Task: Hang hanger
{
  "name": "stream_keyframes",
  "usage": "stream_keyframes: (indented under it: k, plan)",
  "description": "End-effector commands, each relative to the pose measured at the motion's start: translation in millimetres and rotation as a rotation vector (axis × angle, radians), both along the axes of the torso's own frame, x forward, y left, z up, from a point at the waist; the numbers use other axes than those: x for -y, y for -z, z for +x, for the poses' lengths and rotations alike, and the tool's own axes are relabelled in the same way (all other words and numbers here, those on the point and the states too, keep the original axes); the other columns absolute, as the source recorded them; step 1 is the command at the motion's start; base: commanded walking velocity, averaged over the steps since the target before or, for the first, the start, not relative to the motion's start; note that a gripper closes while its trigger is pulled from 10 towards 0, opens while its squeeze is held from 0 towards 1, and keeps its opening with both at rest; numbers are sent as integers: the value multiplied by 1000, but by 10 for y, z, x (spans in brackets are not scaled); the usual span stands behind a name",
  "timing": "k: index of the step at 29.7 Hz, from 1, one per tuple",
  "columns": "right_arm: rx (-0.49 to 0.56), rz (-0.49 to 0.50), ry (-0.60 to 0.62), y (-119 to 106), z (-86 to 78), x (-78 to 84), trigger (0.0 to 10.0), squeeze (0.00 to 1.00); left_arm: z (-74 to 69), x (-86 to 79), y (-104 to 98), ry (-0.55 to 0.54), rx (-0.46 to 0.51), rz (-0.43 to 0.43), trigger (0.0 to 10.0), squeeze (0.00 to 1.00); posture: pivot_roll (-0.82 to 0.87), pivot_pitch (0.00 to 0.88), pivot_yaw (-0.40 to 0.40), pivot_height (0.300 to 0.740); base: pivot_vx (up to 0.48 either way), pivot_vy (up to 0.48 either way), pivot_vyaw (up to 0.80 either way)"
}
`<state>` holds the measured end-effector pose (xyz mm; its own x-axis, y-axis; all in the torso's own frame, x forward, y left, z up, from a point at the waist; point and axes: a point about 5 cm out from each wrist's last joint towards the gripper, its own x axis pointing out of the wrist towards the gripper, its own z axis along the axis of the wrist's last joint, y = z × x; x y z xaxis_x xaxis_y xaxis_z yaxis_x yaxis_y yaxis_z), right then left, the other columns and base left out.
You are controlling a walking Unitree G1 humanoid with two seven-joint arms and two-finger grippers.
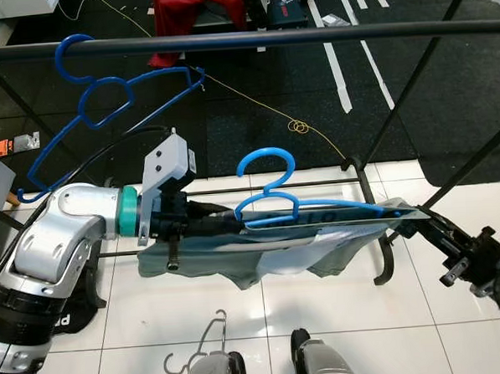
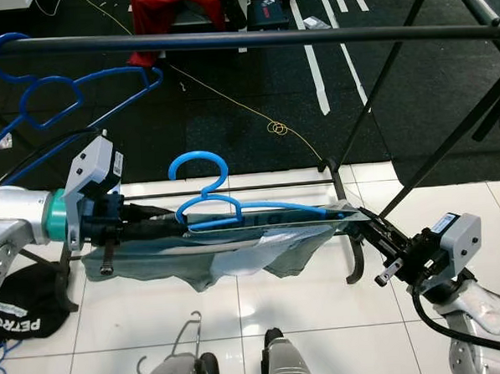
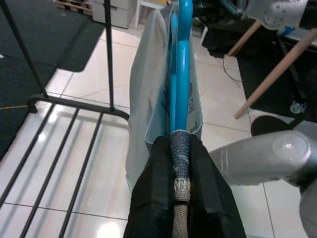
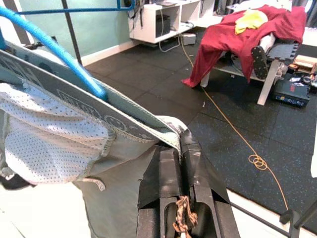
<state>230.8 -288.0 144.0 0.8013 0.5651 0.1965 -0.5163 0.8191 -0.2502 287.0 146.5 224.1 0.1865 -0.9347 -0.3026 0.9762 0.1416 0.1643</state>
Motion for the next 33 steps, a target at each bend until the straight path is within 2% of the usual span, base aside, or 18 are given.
stream_keyframes:
  k: [1,4,7,9,12,15,17,19,22,27,33]
  plan:
    - [-13,5,5,-13,-24,44,0,0,-48,-15,67,18,-27,38,0,0,-65,168,98,740,0,0,0]
    - [-11,0,-4,-37,-16,38,0,0,-59,-9,79,27,-30,47,0,0,-66,169,96,740,0,0,0]
    - [-2,-26,-75,-129,67,-59,0,0,-82,64,65,47,-35,18,0,0,-67,171,95,740,0,0,0]
    - [-2,-26,-75,-129,67,-59,0,0,-82,64,65,47,-35,18,0,0,-67,171,95,740,0,0,0]
    - [16,-46,-175,-208,159,-267,0,0,-69,134,52,44,-15,7,0,0,-66,171,97,740,0,0,0]
    - [26,-48,-208,-241,190,-350,0,0,-68,156,49,46,-9,6,0,0,-64,169,99,740,0,0,0]
    - [47,-48,-288,-312,242,-551,0,0,-42,195,40,30,11,-1,0,0,-60,167,99,740,0,0,0]
    - [47,-48,-288,-312,242,-551,0,0,-42,195,40,30,11,-1,0,0,-60,167,99,740,0,0,0]
    - [58,-38,-378,-369,250,-769,0,0,11,213,24,-6,35,-9,0,0,-61,169,101,740,0,0,0]
    - [57,-39,-395,-376,240,-809,0,0,-2,198,46,5,33,17,0,0,-60,169,101,740,0,0,0]
    - [50,-55,-379,-402,231,-761,0,0,17,147,90,-22,42,51,0,0,-59,171,102,740,0,0,0]
